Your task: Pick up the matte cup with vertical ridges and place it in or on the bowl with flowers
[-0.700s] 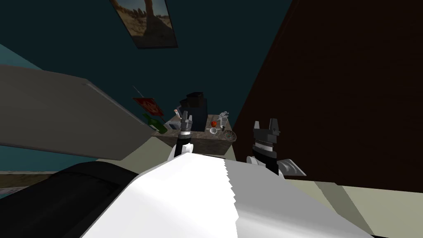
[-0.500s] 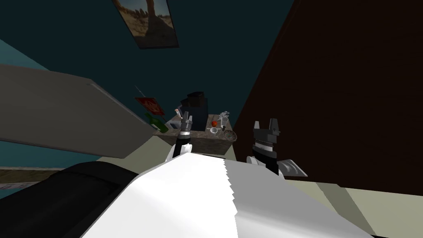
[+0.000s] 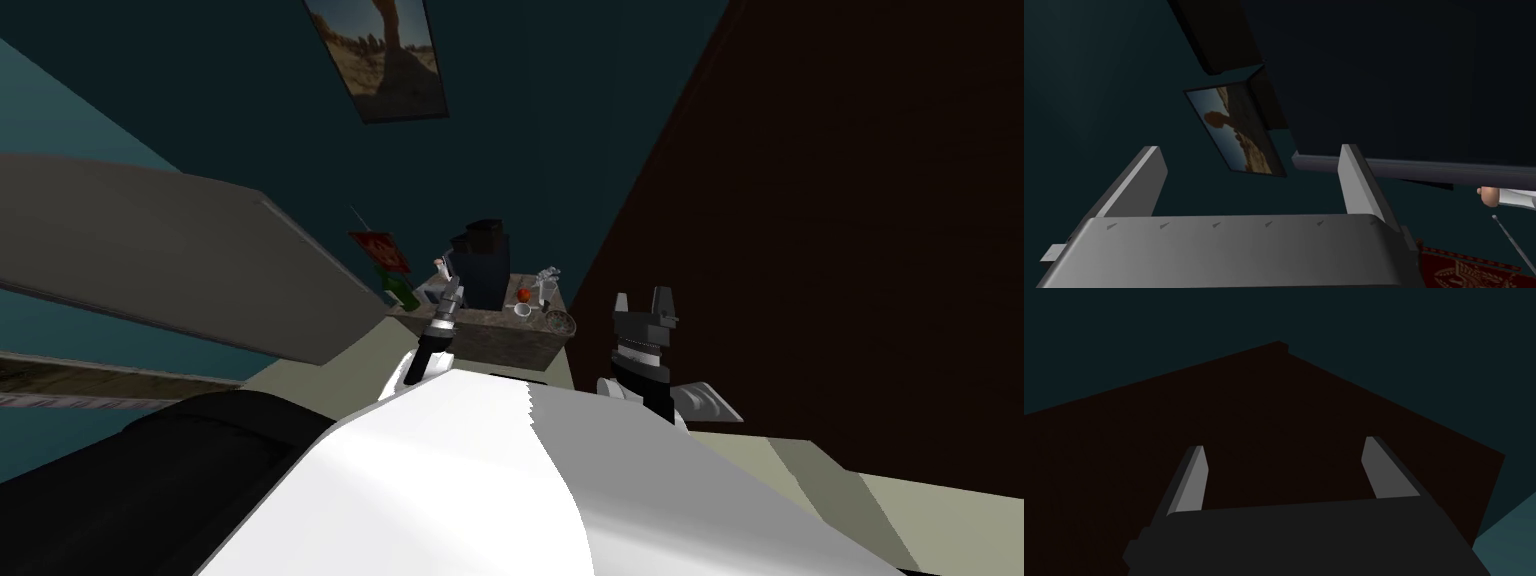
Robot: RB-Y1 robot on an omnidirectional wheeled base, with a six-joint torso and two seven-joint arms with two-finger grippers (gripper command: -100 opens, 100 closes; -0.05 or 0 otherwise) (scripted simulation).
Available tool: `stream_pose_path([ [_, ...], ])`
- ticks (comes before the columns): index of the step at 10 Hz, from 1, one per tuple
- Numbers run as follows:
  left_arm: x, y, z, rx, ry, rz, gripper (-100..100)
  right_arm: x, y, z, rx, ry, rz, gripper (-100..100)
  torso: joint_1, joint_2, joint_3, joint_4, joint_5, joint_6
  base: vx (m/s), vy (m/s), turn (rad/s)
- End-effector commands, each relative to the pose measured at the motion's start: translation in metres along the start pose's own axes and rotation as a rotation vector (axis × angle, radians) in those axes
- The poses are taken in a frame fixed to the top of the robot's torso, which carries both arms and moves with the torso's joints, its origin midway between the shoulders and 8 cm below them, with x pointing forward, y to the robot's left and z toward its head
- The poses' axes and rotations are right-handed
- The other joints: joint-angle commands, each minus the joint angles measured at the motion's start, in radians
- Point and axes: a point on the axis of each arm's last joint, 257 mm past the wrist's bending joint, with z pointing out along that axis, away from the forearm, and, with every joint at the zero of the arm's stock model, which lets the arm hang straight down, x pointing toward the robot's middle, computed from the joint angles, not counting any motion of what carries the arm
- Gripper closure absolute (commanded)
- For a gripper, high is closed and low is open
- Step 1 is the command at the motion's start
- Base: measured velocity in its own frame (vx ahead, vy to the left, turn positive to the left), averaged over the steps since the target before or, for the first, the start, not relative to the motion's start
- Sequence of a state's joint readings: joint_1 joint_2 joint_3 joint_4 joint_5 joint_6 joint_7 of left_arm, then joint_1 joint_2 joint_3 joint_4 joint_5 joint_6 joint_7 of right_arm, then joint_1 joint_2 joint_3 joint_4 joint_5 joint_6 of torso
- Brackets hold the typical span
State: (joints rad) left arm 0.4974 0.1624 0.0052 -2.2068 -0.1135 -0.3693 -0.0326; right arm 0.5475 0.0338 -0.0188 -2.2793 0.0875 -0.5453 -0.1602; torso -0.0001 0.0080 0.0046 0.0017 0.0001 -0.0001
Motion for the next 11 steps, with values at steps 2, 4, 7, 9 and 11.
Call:
stream_pose_path([
  [2,-0.003,0.021,-0.005,-0.074,0.032,0.044,-100,0.0,0.0,0.0,0.0,0.0,0.0,0,-0.001,0.0,0.0,0.0,0.0,0.0,-0.094,-0.015,0.064],
  [4,-0.011,0.041,-0.012,-0.148,0.067,0.101,-100,0.0,0.0,0.0,0.0,0.0,0.0,0,0.0,-0.002,-0.001,0.0,0.0,0.0,-0.088,-0.003,0.089],
  [7,-0.018,0.059,-0.017,-0.22,0.081,0.132,-100,0.0,0.0,0.0,0.0,0.0,0.0,0,-0.002,-0.002,-0.001,0.0,0.0,0.0,-0.07,-0.022,0.025],
  [9,-0.032,0.078,-0.026,-0.301,0.108,0.194,-100,0.0,0.0,0.0,0.0,0.0,0.0,0,-0.001,-0.004,-0.002,-0.001,0.0,0.0,-0.077,-0.017,0.044],
  [11,-0.041,0.09,-0.032,-0.356,0.119,0.225,-100,0.0,0.0,0.0,0.0,0.0,0.0,0,-0.002,-0.003,-0.001,0.0,0.0,0.0,-0.074,-0.028,0.014],
])
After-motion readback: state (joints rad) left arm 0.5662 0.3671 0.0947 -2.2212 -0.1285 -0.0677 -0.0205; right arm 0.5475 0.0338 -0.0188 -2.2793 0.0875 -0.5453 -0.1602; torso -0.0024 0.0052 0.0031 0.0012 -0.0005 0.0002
